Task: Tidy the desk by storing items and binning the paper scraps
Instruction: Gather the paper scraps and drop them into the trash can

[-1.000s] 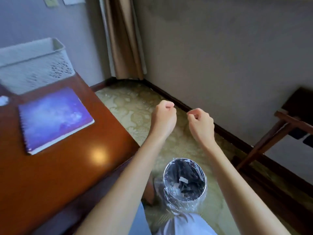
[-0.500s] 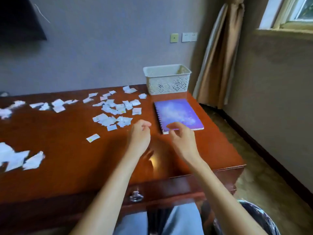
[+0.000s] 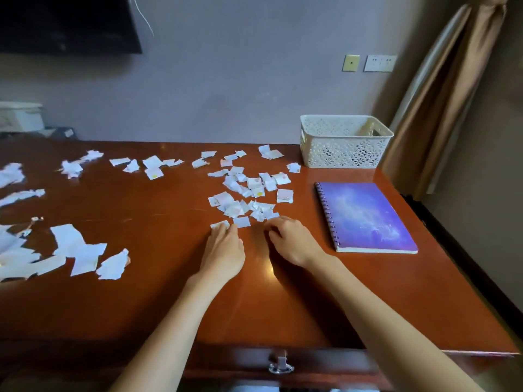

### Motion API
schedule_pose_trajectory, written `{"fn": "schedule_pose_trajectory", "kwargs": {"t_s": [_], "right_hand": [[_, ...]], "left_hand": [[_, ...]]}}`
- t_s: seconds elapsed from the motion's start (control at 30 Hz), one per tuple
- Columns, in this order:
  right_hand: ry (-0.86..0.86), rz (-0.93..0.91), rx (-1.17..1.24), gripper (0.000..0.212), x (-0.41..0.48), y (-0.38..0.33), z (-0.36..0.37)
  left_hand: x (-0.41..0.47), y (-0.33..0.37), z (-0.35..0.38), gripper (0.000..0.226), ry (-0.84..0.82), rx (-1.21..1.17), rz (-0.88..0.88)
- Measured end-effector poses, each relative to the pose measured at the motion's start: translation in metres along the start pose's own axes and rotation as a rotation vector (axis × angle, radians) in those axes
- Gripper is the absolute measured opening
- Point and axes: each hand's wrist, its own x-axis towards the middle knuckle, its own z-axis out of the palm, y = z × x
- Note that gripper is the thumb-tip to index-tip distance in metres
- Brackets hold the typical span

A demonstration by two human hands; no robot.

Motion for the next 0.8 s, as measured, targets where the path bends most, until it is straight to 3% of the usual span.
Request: {"fn": "schedule_pose_trajectory", "kwargs": {"t_s": [0.13, 0.27, 0.4, 0.63, 0.8], "right_hand": [[0.176, 0.056, 0.074, 0.030, 0.040, 0.006, -0.016], [0.192, 0.052, 0.101, 0.029, 0.099, 0.011, -0.030], [0.135, 0.025, 0.049, 0.038, 0.167, 0.025, -0.031], [0.022, 0.156, -0.113, 0.052, 0.271, 0.053, -0.026], [-0.059, 0.199, -0.036, 0.052, 0.311, 0.063, -0.016]], "left_hand": [[0.032, 0.011, -0.018, 0.043, 0.168, -0.109, 0.007], [0.092, 0.021, -0.040, 0.041, 0.245, -0.094, 0.021], [0.173, 0.020, -0.050, 0.043, 0.207, -0.009, 0.003], [0.286, 0.002, -0.046, 0.049, 0.109, 0.150, -0.106], [0.325, -0.005, -0.040, 0.052, -0.011, 0.151, -0.113]]}}
